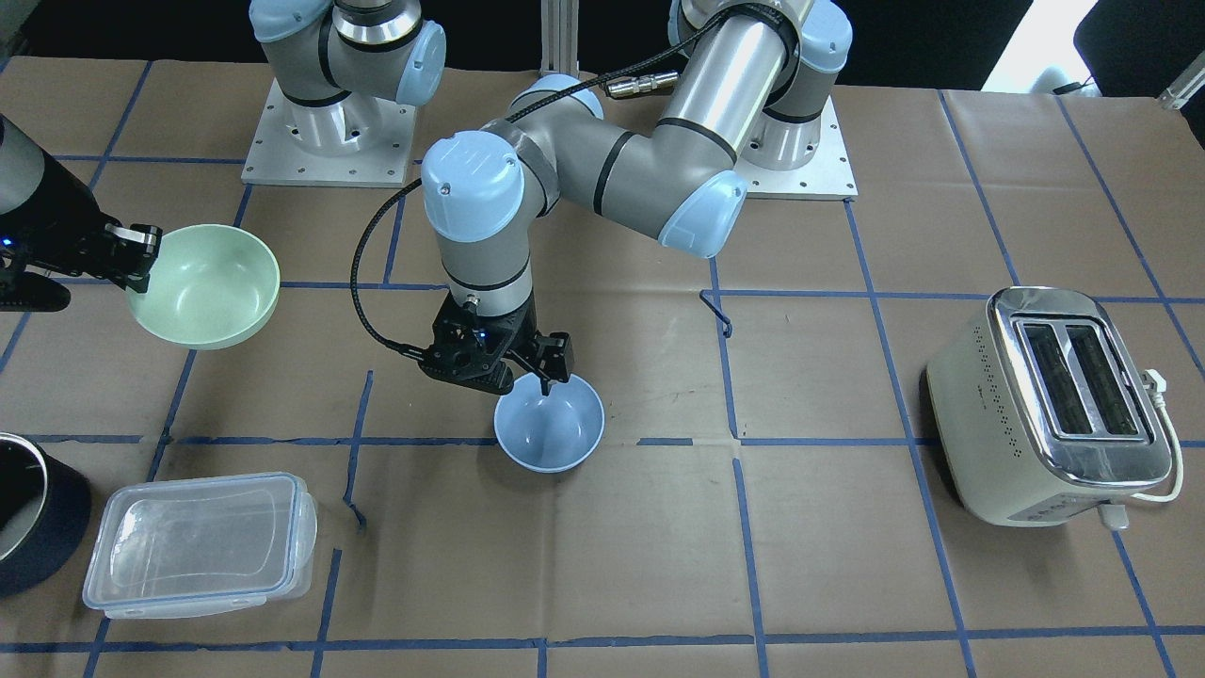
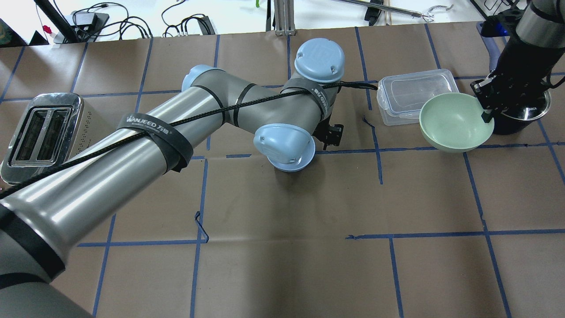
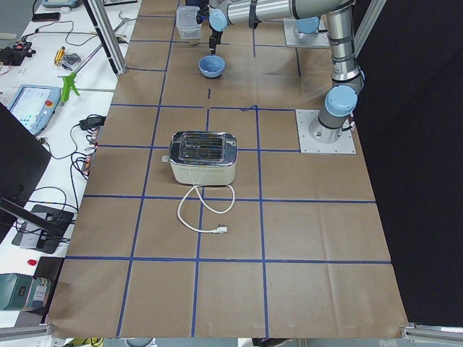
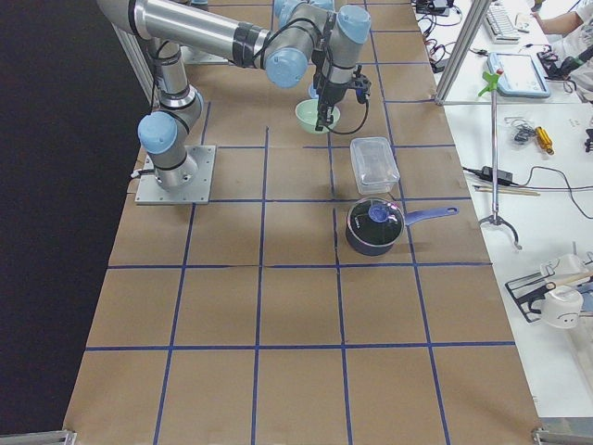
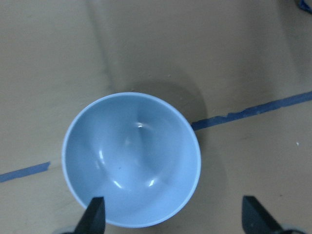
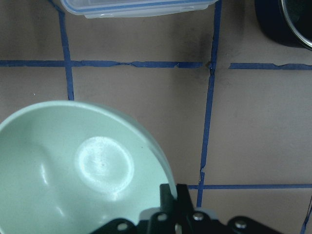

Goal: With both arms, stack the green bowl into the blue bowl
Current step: 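Release blue bowl, raise left gripper while right carries green bowl over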

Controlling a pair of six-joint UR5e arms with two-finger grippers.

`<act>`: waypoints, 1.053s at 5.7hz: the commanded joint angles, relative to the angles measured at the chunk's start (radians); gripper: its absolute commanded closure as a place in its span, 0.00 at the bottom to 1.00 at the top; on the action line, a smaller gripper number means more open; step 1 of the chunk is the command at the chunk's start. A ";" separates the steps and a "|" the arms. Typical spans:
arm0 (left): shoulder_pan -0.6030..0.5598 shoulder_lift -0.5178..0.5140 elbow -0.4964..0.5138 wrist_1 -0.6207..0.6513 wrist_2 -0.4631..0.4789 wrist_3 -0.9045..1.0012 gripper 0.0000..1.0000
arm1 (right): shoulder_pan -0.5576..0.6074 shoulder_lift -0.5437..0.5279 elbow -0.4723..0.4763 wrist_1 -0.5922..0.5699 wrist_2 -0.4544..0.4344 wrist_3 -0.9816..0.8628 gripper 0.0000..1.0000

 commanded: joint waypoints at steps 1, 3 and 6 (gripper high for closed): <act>0.151 0.196 0.018 -0.237 -0.079 0.044 0.02 | 0.005 0.007 0.012 -0.008 0.022 0.037 0.96; 0.315 0.381 -0.006 -0.435 -0.077 0.212 0.02 | 0.134 0.058 0.022 -0.094 0.119 0.179 0.96; 0.425 0.415 -0.022 -0.459 -0.081 0.295 0.02 | 0.436 0.159 0.017 -0.319 0.242 0.545 0.96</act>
